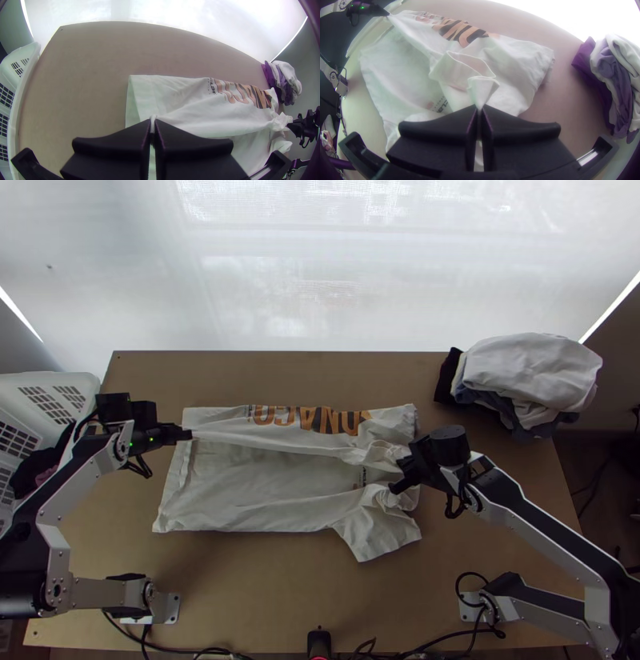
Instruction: Fold the t-shirt
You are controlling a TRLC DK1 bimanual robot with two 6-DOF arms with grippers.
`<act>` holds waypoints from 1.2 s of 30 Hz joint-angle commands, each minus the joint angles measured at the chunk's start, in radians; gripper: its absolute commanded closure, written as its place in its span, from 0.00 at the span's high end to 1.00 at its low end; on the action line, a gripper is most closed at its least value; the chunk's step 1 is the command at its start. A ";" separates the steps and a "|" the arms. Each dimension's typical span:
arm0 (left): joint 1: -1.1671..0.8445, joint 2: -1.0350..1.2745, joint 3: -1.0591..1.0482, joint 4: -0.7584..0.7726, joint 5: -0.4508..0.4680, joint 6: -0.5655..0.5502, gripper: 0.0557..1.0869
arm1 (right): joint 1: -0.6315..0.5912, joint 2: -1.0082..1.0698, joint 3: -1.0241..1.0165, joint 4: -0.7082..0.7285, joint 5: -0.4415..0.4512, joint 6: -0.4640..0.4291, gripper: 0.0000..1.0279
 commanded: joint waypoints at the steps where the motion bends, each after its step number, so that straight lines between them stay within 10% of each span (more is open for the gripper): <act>1: 0.001 -0.060 -0.039 -0.025 0.009 0.000 0.03 | 0.008 0.014 0.003 0.007 -0.004 -0.013 0.02; 25: 0.037 -0.112 -0.201 -0.009 0.021 0.054 0.03 | -0.015 0.052 -0.045 0.038 -0.003 -0.027 0.03; 27: 0.037 -0.103 -0.204 0.004 0.021 0.054 0.12 | -0.015 0.052 -0.048 0.041 -0.003 -0.026 0.23; 30: 0.030 -0.103 -0.188 0.008 0.021 0.048 0.69 | -0.020 0.055 -0.047 0.046 -0.003 -0.024 0.86; 32: 0.022 -0.117 -0.155 -0.033 0.024 0.048 0.91 | -0.023 0.058 -0.040 0.046 -0.003 -0.029 0.94; 36: 0.034 -0.163 -0.068 -0.228 0.064 0.103 0.93 | -0.035 0.043 -0.011 0.044 -0.003 -0.027 0.96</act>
